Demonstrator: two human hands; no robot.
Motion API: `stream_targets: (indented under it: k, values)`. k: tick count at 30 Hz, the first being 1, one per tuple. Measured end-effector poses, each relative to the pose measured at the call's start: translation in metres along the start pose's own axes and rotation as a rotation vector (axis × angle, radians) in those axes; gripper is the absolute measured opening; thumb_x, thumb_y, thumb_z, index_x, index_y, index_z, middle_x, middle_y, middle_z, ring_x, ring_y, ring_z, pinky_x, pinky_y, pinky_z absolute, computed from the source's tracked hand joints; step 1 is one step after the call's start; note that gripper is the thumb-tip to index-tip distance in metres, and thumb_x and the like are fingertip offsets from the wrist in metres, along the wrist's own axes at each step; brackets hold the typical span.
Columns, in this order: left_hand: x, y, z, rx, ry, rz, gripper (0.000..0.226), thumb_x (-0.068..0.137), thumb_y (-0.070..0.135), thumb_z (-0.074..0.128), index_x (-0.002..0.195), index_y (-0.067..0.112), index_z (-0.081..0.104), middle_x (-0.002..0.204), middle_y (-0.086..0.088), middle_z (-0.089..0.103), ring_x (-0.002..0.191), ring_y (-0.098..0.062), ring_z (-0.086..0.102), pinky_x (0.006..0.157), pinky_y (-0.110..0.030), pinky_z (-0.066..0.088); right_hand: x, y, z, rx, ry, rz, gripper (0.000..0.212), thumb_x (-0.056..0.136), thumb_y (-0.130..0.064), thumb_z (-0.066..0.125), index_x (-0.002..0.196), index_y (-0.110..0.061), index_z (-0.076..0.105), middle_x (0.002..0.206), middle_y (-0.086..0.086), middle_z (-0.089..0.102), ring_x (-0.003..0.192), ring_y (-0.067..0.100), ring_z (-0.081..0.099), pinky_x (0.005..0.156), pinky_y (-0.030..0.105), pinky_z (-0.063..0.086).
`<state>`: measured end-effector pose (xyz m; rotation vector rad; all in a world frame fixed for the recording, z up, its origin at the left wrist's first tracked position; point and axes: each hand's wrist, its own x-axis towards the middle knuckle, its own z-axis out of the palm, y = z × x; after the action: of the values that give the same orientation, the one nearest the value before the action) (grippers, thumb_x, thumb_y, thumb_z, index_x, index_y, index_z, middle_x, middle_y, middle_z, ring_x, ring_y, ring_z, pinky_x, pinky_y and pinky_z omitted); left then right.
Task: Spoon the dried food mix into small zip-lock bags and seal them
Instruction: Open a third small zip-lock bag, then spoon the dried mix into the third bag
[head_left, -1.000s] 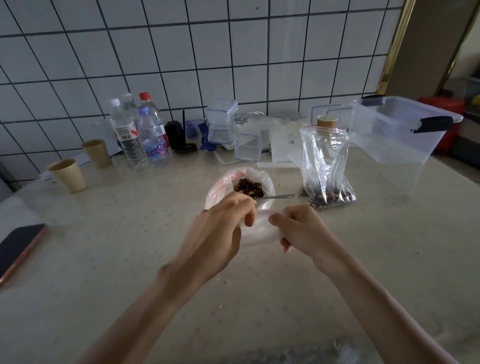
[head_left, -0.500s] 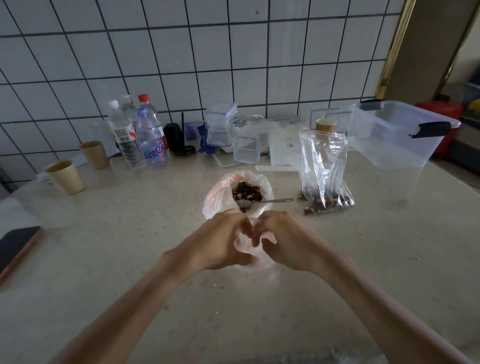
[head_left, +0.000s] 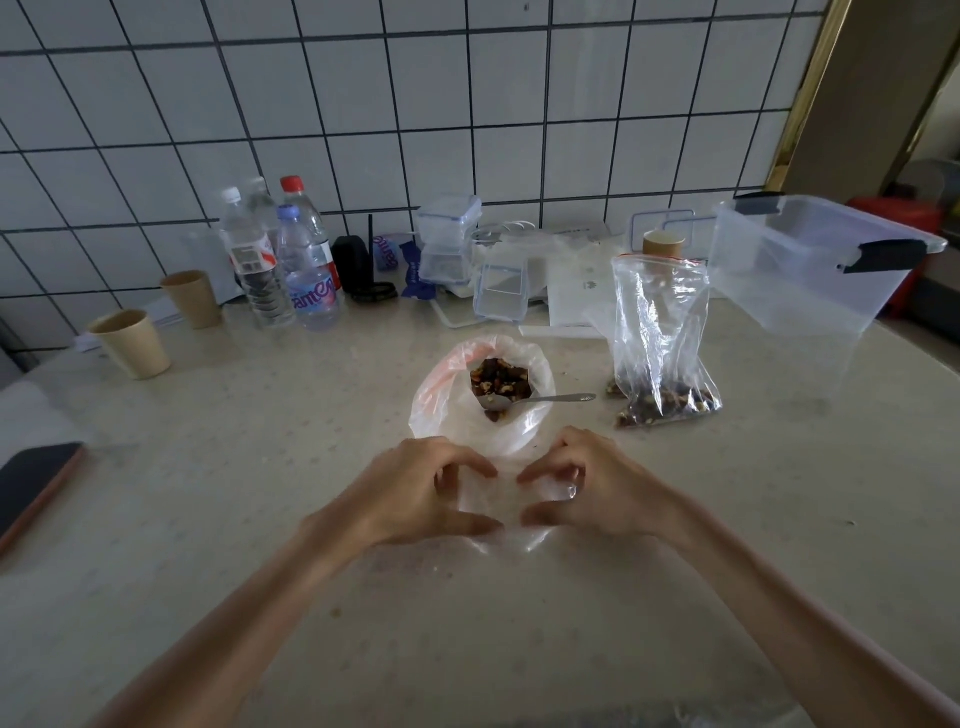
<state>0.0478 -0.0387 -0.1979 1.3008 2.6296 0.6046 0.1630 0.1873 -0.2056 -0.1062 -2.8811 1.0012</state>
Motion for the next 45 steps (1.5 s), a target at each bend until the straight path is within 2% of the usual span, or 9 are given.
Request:
stream_targets:
  k: [7, 13, 17, 21, 23, 27, 32, 38, 45]
  values:
    - [0.0, -0.014, 0.006, -0.539, 0.368, -0.008, 0.038, 0.074, 0.069, 0.081, 0.097, 0.04, 0.078, 0.058, 0.015, 0.038, 0.055, -0.006, 0.036, 0.056, -0.017, 0.034, -0.001, -0.002, -0.006, 0.486, 0.305, 0.046, 0.005, 0.082, -0.027, 0.087, 0.079, -0.025, 0.083, 0.083, -0.003, 0.072, 0.069, 0.001, 0.06, 0.067, 0.015, 0.045]
    - [0.025, -0.025, -0.004, -0.583, 0.63, -0.051, 0.026, 0.079, 0.057, 0.074, 0.086, 0.033, 0.072, 0.057, 0.016, 0.046, 0.053, -0.004, 0.041, 0.053, -0.014, 0.036, 0.018, 0.009, -0.026, 0.151, 0.576, 0.123, 0.014, 0.092, -0.03, 0.074, 0.085, -0.018, 0.074, 0.083, -0.008, 0.067, 0.069, 0.003, 0.06, 0.065, 0.023, 0.044]
    - [0.051, -0.03, -0.003, -0.468, 0.748, -0.197, 0.046, 0.08, 0.059, 0.078, 0.109, 0.027, 0.062, 0.101, 0.013, 0.062, 0.085, -0.005, 0.061, 0.077, -0.025, 0.053, 0.035, 0.01, -0.025, -0.2, 0.43, 0.148, 0.039, 0.098, -0.045, 0.062, 0.123, -0.014, 0.066, 0.122, 0.002, 0.062, 0.099, 0.023, 0.067, 0.083, 0.04, 0.055]
    - [0.079, -0.027, 0.004, -0.456, 0.589, -0.357, 0.078, 0.082, 0.067, 0.073, 0.141, 0.023, 0.049, 0.134, 0.007, 0.053, 0.116, -0.013, 0.056, 0.096, -0.033, 0.049, 0.054, 0.009, -0.018, -0.242, 0.303, 0.333, 0.058, 0.098, -0.059, 0.055, 0.131, -0.012, 0.056, 0.125, 0.008, 0.065, 0.108, 0.032, 0.066, 0.086, 0.044, 0.055]
    - [0.093, -0.027, 0.005, -0.444, 0.548, -0.378, 0.085, 0.081, 0.068, 0.073, 0.146, 0.02, 0.047, 0.139, 0.002, 0.055, 0.124, -0.017, 0.055, 0.099, -0.035, 0.048, 0.063, 0.012, -0.017, -0.068, 0.302, 0.368, 0.05, 0.094, -0.052, 0.065, 0.125, -0.012, 0.061, 0.114, 0.004, 0.068, 0.104, 0.027, 0.066, 0.085, 0.04, 0.055]
    - [0.116, -0.028, 0.004, -0.385, 0.47, -0.427, 0.081, 0.08, 0.061, 0.078, 0.141, 0.014, 0.056, 0.137, -0.004, 0.061, 0.124, -0.023, 0.059, 0.091, -0.031, 0.045, 0.073, 0.016, -0.019, 0.736, 0.332, 0.412, 0.018, 0.086, -0.017, 0.081, 0.099, -0.009, 0.072, 0.074, 0.004, 0.069, 0.054, 0.015, 0.06, 0.045, 0.026, 0.04]
    - [0.124, -0.034, 0.012, -0.42, 0.455, -0.406, 0.044, 0.087, 0.049, 0.073, 0.07, 0.011, 0.064, 0.065, -0.001, 0.064, 0.066, -0.025, 0.063, 0.057, -0.036, 0.049, 0.077, 0.011, -0.015, 1.171, 0.305, 0.363, 0.017, 0.1, -0.013, 0.067, 0.104, 0.001, 0.074, 0.083, 0.009, 0.069, 0.06, 0.015, 0.063, 0.044, 0.023, 0.04]
    - [0.124, -0.03, 0.025, -0.417, 0.585, -0.398, 0.046, 0.095, 0.06, 0.062, 0.068, 0.023, 0.064, 0.058, 0.007, 0.062, 0.054, -0.007, 0.057, 0.044, -0.018, 0.039, 0.07, 0.017, -0.026, 0.761, 0.498, 0.201, 0.022, 0.108, -0.014, 0.048, 0.096, -0.004, 0.062, 0.073, 0.005, 0.072, 0.055, 0.027, 0.063, 0.039, 0.031, 0.04]
    - [0.127, -0.035, 0.026, -0.584, 0.531, -0.316, 0.013, 0.103, 0.034, 0.054, 0.097, 0.026, 0.062, 0.087, 0.006, 0.065, 0.08, -0.014, 0.062, 0.062, -0.031, 0.047, 0.073, 0.016, -0.018, 0.372, 0.624, 0.157, 0.026, 0.107, -0.021, 0.047, 0.086, -0.016, 0.062, 0.072, -0.003, 0.073, 0.057, 0.025, 0.069, 0.049, 0.039, 0.053]
